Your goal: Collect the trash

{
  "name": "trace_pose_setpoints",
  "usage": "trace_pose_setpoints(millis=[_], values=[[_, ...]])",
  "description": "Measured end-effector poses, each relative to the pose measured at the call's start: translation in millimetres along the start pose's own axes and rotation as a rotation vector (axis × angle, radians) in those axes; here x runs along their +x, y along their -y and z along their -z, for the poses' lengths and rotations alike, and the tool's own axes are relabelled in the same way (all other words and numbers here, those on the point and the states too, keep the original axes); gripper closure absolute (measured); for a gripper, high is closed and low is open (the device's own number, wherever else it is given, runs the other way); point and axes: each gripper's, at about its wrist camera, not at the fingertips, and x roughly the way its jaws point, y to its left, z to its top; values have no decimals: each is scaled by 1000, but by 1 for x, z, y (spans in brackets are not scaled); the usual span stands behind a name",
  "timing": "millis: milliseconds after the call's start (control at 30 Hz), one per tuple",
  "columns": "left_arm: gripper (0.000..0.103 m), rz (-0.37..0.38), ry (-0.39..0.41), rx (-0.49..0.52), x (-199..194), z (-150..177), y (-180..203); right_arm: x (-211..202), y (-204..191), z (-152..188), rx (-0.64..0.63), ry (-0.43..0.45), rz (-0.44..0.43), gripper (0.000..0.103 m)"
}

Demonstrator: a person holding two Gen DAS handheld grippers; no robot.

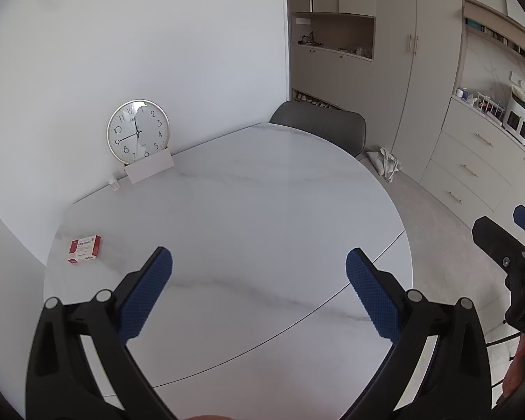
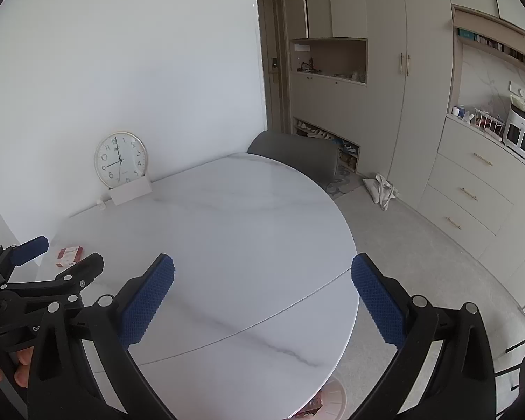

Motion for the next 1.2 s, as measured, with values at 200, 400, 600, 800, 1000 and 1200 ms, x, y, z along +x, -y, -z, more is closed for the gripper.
trace_pose_setpoints(millis=[200,400,600,800,1000,1200], values=[[8,5,-2,1,1,0,0,0,0,0,0,-1,0,2],[8,9,-5,4,0,3,2,-1,2,1,-4,-7,1,2],[8,10,-12,3,0,6,3,-3,5,4,5,-9,3,2],[8,12,-17,3,1,6,3,-4,6,6,10,-11,7,2],[8,13,-18,4,1,7,3,-5,6,7,8,-11,8,2],[8,15,-23,5,1,8,3,-5,6,8,8,-14,9,2]])
